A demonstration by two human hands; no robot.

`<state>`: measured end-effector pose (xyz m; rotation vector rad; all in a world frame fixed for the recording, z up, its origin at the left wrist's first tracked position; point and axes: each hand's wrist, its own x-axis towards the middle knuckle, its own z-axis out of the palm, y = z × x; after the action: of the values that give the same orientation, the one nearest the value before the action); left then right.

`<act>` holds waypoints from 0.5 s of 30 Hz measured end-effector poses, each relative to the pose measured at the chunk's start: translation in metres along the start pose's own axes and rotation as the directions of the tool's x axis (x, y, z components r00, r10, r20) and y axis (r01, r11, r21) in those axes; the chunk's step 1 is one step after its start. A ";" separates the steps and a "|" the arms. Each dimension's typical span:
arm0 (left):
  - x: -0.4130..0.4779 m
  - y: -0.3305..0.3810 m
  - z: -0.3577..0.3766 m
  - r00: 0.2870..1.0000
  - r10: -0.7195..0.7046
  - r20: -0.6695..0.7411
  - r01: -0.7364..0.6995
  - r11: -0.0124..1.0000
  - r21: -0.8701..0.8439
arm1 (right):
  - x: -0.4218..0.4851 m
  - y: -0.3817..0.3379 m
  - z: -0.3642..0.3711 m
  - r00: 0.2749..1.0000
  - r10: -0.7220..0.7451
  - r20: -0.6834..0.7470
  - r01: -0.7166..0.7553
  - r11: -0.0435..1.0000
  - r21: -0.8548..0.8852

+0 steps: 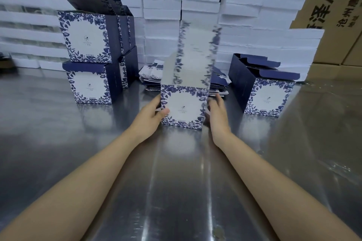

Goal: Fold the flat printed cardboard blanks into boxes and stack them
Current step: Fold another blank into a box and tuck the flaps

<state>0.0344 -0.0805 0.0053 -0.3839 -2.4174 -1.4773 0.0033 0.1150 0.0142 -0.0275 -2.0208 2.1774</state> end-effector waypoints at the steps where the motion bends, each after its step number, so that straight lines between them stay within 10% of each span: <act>1: -0.001 0.001 0.002 1.000 0.024 -0.011 -0.024 1.000 0.009 | 0.000 0.000 0.000 1.000 0.014 0.005 -0.014 0.999 0.050; 7: 0.002 0.010 0.000 0.963 0.066 -0.260 -0.053 0.997 0.057 | -0.007 -0.004 0.001 0.964 -0.255 0.078 0.245 0.963 0.114; 15: -0.013 0.028 0.004 0.992 0.072 -0.103 -0.090 0.978 -0.186 | -0.014 -0.006 -0.002 0.898 -0.404 0.171 0.403 0.914 0.046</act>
<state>0.0563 -0.0657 0.0221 -0.4370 -2.1678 -1.6569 0.0175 0.1153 0.0184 0.5576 -1.8888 1.9783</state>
